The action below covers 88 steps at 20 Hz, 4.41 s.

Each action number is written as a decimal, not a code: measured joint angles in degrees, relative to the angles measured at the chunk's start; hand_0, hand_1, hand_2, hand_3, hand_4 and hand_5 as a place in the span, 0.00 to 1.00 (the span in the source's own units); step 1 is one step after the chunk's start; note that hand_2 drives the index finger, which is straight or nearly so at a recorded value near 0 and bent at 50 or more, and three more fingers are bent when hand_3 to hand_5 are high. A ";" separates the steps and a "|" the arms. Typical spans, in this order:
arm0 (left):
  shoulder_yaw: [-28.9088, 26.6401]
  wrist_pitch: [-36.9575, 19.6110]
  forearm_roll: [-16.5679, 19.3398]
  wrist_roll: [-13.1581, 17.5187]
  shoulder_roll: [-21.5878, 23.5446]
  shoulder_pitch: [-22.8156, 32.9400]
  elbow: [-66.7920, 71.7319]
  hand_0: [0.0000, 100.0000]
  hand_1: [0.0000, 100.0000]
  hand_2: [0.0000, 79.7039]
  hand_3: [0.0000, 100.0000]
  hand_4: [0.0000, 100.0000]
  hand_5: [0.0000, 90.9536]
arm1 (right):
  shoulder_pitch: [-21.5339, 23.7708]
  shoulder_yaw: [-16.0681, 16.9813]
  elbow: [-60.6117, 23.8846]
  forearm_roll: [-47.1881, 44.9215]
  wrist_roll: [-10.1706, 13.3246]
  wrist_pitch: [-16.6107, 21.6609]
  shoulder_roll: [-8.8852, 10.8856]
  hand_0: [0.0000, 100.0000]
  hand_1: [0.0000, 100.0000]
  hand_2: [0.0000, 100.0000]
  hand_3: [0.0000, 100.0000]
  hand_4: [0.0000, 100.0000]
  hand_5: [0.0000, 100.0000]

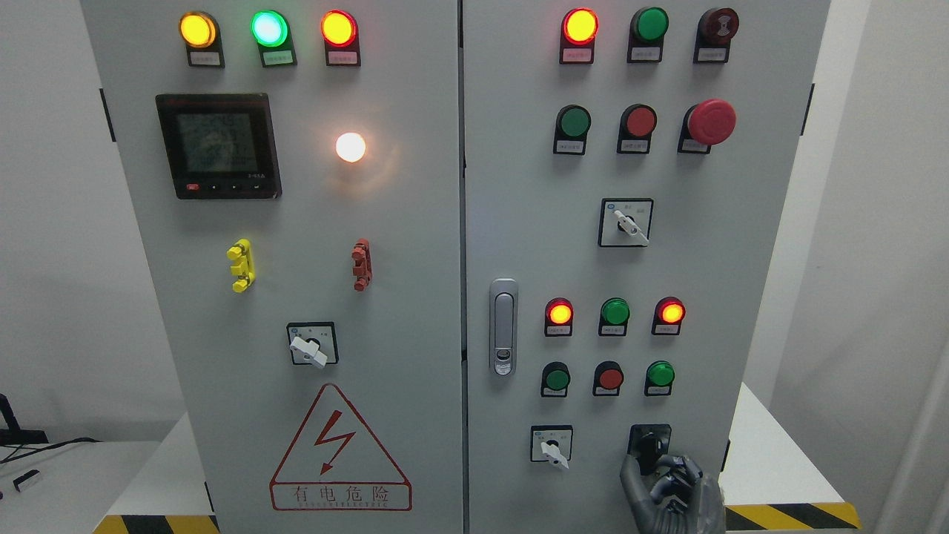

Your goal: Trip black knob to open circuit

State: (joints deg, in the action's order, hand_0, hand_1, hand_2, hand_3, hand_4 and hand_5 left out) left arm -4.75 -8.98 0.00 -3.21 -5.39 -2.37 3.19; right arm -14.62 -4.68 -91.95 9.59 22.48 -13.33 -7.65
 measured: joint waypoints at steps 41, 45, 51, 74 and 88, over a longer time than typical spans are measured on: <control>0.00 0.00 0.00 0.00 0.00 0.00 0.01 0.12 0.39 0.00 0.00 0.00 0.00 | -0.75 -0.78 -0.30 -3.06 -0.67 0.00 0.00 0.31 0.71 0.63 0.93 0.89 0.96; 0.00 0.00 0.00 0.00 0.00 0.00 0.00 0.12 0.39 0.00 0.00 0.00 0.00 | -0.78 -0.86 -0.30 -3.07 -1.05 0.00 0.00 0.31 0.71 0.63 0.94 0.89 0.96; 0.00 0.00 0.00 0.00 0.00 0.00 0.00 0.12 0.39 0.00 0.00 0.00 0.00 | -0.87 -1.10 -0.30 -3.08 -1.15 0.00 0.00 0.31 0.71 0.63 0.94 0.89 0.96; 0.00 0.00 0.00 0.00 0.00 0.00 0.00 0.12 0.39 0.00 0.00 0.00 0.00 | -0.93 -1.69 -0.94 -5.18 -1.21 -0.94 -0.01 0.31 0.71 0.63 0.94 0.90 0.96; 0.00 0.00 0.00 0.00 0.00 0.00 0.02 0.12 0.39 0.00 0.00 0.00 0.00 | -0.90 -1.72 -1.07 -4.53 -1.37 -1.13 -0.07 0.32 0.72 0.59 0.91 0.88 0.95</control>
State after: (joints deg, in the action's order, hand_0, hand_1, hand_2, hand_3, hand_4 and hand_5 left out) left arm -4.75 -8.98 0.00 -3.21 -5.39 -2.37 3.21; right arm -15.52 -6.40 -93.02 5.06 21.11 -14.46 -7.72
